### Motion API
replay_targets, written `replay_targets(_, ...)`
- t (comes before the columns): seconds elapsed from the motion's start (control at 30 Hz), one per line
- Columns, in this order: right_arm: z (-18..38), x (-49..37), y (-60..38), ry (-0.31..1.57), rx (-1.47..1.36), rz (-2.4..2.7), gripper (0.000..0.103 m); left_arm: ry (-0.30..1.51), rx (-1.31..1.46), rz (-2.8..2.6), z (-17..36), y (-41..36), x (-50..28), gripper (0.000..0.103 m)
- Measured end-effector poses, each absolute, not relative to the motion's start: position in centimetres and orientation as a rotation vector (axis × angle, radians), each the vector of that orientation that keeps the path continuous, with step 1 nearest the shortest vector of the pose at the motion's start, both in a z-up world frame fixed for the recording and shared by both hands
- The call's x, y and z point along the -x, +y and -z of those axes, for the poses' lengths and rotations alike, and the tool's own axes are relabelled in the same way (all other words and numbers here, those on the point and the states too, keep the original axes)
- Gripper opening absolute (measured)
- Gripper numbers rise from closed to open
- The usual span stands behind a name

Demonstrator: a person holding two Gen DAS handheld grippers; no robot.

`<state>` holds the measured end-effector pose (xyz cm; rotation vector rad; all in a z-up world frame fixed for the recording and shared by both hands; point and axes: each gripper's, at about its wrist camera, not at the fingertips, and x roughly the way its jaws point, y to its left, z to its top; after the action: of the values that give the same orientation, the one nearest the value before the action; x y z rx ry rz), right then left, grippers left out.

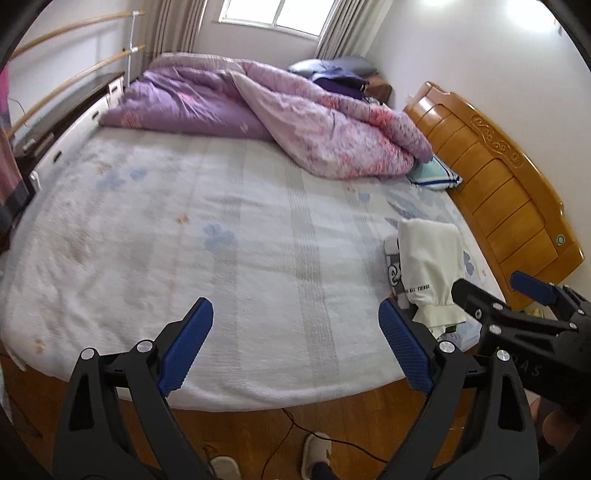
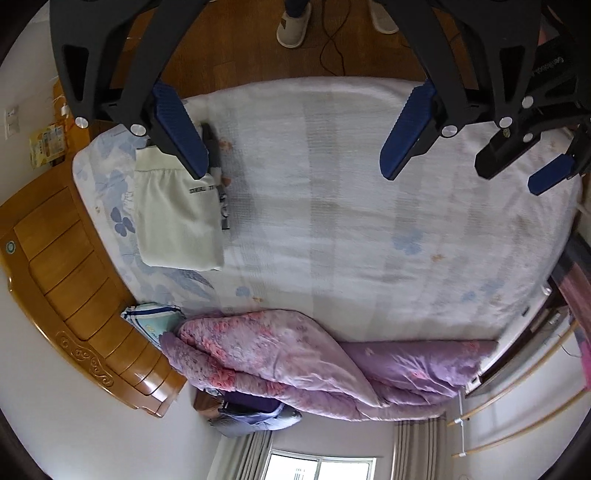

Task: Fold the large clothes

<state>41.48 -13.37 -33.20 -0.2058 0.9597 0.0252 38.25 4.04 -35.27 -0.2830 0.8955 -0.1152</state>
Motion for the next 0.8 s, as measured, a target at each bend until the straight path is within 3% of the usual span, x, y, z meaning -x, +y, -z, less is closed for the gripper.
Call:
replay_targets(0.37,23.2,-36.0,-11.7,0.849,0.170,-0.068,0.092,0.795,0.225,0.041,22.8,6.8,-32.0,0.098)
replay_targets(0.8,11.5,-28.0,-9.8,0.634,0.141,-0.123,0.092,0.616,0.126,-0.007,10.7,8.6,-23.9,0.098)
